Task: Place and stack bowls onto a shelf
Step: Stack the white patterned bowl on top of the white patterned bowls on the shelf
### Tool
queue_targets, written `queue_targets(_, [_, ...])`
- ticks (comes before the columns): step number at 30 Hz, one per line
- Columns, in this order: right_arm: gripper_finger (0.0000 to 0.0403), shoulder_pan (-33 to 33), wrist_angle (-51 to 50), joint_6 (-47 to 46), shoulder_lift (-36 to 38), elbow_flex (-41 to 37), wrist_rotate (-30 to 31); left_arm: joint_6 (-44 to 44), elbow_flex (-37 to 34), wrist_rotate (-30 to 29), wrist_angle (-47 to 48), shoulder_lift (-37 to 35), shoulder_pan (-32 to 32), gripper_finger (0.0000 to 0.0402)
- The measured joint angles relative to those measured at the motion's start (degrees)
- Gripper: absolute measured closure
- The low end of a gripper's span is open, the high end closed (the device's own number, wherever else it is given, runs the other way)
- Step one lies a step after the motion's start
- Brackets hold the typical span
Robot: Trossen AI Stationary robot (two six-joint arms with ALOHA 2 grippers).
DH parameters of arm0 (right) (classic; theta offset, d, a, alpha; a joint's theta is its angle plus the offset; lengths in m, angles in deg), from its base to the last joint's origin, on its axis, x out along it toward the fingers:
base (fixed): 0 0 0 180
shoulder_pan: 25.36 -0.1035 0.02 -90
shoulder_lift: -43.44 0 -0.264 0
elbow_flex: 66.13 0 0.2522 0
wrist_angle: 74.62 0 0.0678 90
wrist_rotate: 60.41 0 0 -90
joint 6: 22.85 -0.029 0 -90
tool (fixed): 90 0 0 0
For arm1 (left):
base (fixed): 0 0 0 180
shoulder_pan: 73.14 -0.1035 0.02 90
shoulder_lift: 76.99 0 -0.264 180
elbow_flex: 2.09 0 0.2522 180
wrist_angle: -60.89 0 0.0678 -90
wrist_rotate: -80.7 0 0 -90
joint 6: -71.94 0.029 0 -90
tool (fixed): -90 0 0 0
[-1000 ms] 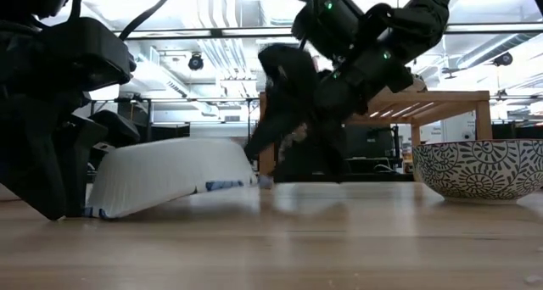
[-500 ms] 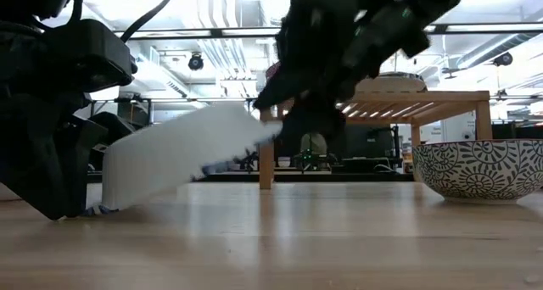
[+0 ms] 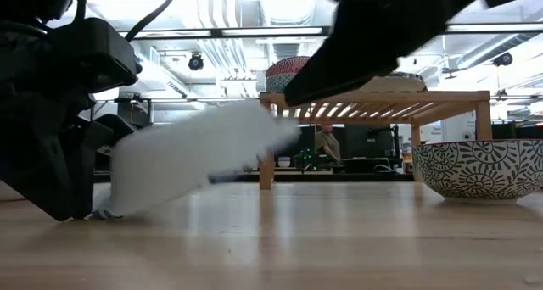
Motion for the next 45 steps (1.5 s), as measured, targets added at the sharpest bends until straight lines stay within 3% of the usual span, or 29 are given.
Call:
queue_targets(4, [0.0168, -1.9, 1.1, -0.9, 0.0, 0.1, 4.5, 0.0, 0.0, 0.2, -0.9, 0.0, -0.6, 0.0363])
queue_targets(8, [0.0168, -1.1, 0.1, -11.9, 0.0, 0.3, 7.6, 0.0, 0.0, 1.3, -1.8, 0.1, -1.2, 0.0363])
queue_targets(11, [0.0168, 1.2, -0.2, -25.7, 0.0, 0.3, 1.9, 0.0, 0.0, 1.9, -1.9, 0.0, -1.2, 0.0363])
queue_targets(14, [0.0168, 3.3, -0.4, -32.5, -0.3, 0.3, -7.0, 1.0, 0.1, 1.9, -1.5, -0.9, -1.2, 0.0363])
queue_targets(19, [0.0168, 1.8, -0.3, -21.2, -0.2, 0.3, -10.6, 4.1, 0.9, 0.2, 6.0, -6.1, -1.2, 0.0363])
queue_targets(23, [0.0168, -1.6, -0.4, -10.9, -0.5, 0.3, -5.0, 7.7, 2.7, -4.6, 11.9, -9.9, -1.0, 0.0363])
queue_targets(26, [0.0168, -4.0, -0.6, -6.7, -0.8, 0.7, -0.1, 13.5, 4.3, -13.2, 12.8, -12.0, -0.9, 0.0363])
queue_targets(30, [0.0168, -6.1, -1.0, -2.6, -3.0, 4.2, 3.8, 24.9, 5.2, -30.1, 12.2, -12.7, -1.8, 0.0363])
queue_targets(32, [0.0168, -6.2, -0.7, -1.3, -5.5, 7.1, 3.8, 29.9, 5.6, -33.9, 11.2, -12.7, -3.6, 0.0363])
queue_targets(38, [0.0168, -6.4, -12.0, 0.5, -15.2, 17.6, 3.9, 32.1, 5.2, -29.6, 9.1, -10.5, -11.2, 0.0363])
queue_targets(42, [0.0168, -6.9, -20.3, 0.3, -20.2, 25.5, 5.1, 35.0, 5.2, -29.2, 7.1, -9.8, -13.3, 0.0363])
queue_targets(45, [0.0168, -7.1, -26.5, 0.8, -23.5, 31.1, 5.2, 36.4, 5.2, -25.7, 6.7, -9.8, -13.9, 0.0363])
